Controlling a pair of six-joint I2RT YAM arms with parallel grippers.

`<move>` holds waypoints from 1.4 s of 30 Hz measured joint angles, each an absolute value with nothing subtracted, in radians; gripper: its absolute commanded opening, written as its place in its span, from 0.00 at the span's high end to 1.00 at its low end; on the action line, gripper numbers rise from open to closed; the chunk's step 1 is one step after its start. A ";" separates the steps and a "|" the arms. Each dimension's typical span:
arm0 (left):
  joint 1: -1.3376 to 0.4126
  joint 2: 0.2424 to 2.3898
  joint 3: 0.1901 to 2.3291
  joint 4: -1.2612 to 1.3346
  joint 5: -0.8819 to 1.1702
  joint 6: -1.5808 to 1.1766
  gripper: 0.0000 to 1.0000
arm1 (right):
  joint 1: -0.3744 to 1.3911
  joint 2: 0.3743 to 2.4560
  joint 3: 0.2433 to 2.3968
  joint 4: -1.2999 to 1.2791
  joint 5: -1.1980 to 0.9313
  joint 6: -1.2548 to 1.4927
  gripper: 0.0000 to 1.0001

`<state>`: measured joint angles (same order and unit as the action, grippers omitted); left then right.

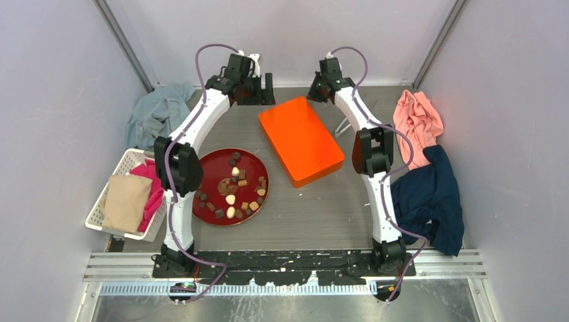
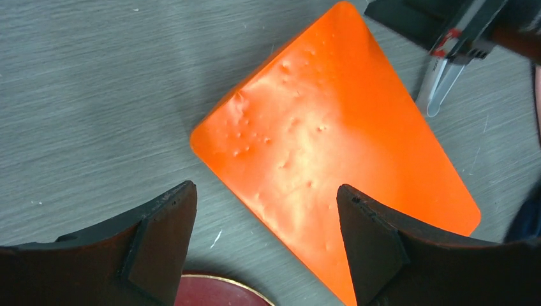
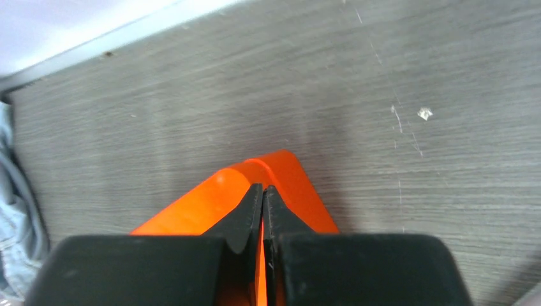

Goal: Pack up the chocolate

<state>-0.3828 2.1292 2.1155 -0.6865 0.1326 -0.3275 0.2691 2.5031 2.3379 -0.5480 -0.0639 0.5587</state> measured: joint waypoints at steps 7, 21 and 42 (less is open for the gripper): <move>-0.383 2.129 2.120 -0.697 0.131 -0.327 0.19 | 0.279 2.432 2.467 -0.561 -0.062 0.540 0.94; -0.362 2.116 2.133 -0.709 0.121 -0.307 0.18 | 0.315 2.370 2.303 -0.504 -0.052 0.528 0.98; -0.358 2.107 2.111 -0.717 0.130 -0.307 0.19 | 0.318 2.058 2.267 -0.593 0.031 0.465 0.86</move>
<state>-0.3584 2.1067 2.1105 -0.7166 0.1303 -0.3065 0.3180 2.0579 2.2665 -0.5926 0.0311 0.4648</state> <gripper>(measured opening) 0.816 0.119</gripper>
